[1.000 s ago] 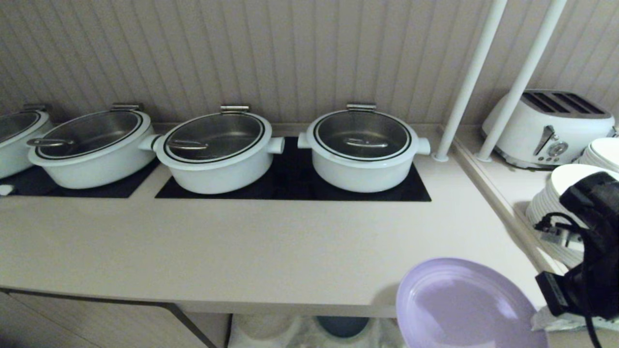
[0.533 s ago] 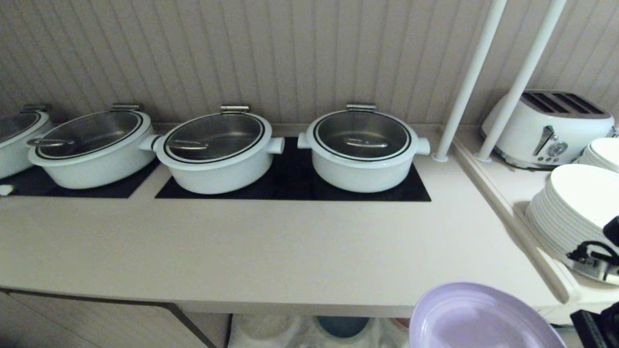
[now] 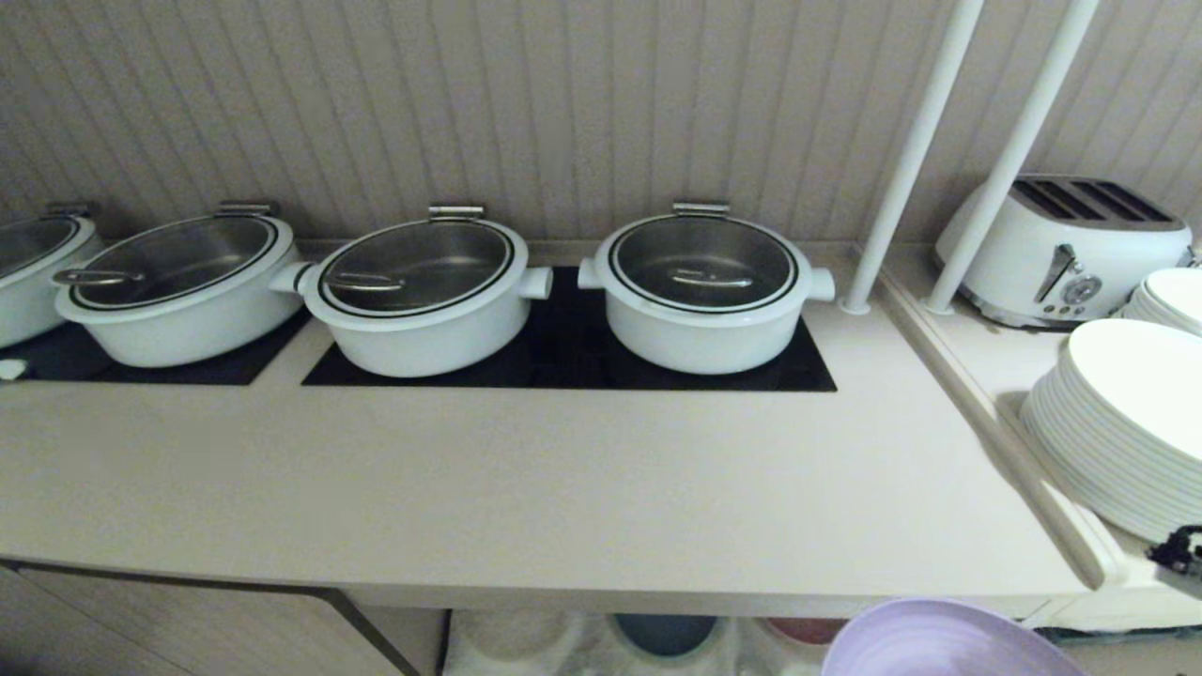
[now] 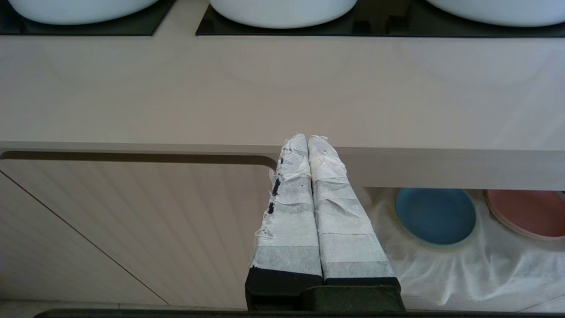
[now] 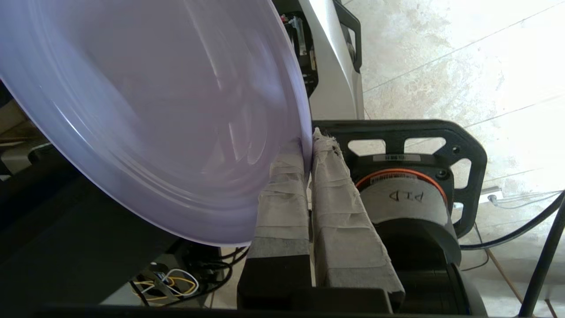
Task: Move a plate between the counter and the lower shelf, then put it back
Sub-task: Put the plate in the cupboard
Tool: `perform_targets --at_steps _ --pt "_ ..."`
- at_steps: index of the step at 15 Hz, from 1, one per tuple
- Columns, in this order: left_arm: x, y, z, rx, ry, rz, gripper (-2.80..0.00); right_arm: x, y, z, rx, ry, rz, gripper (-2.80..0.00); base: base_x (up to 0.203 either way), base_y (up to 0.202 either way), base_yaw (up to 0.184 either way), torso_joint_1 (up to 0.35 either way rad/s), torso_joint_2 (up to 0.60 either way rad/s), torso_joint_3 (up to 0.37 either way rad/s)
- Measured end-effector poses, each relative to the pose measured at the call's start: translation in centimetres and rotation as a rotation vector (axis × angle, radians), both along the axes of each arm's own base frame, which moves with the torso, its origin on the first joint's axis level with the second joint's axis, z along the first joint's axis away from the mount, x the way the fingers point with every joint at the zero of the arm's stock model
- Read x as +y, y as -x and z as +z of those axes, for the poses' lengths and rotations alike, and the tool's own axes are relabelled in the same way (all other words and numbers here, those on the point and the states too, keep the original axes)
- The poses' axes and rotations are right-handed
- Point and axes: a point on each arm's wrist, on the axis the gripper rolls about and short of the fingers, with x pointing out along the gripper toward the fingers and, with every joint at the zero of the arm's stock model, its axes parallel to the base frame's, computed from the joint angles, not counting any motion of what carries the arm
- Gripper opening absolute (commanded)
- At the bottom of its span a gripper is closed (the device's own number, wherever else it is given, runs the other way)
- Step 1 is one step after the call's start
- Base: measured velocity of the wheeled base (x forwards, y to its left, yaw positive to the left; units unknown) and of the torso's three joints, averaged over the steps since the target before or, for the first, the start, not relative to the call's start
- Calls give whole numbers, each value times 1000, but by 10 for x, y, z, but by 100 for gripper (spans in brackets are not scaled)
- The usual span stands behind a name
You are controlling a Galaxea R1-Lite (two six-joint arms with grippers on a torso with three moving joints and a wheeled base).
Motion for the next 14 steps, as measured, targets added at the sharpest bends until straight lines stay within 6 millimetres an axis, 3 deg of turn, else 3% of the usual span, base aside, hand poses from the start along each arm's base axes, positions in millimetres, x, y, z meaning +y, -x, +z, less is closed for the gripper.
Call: perform_targets --at_steps 14 --pt "0 0 0 0 0 0 -280 0 8 -5 20 -42 -53 -280 0 0 0 0 0 0"
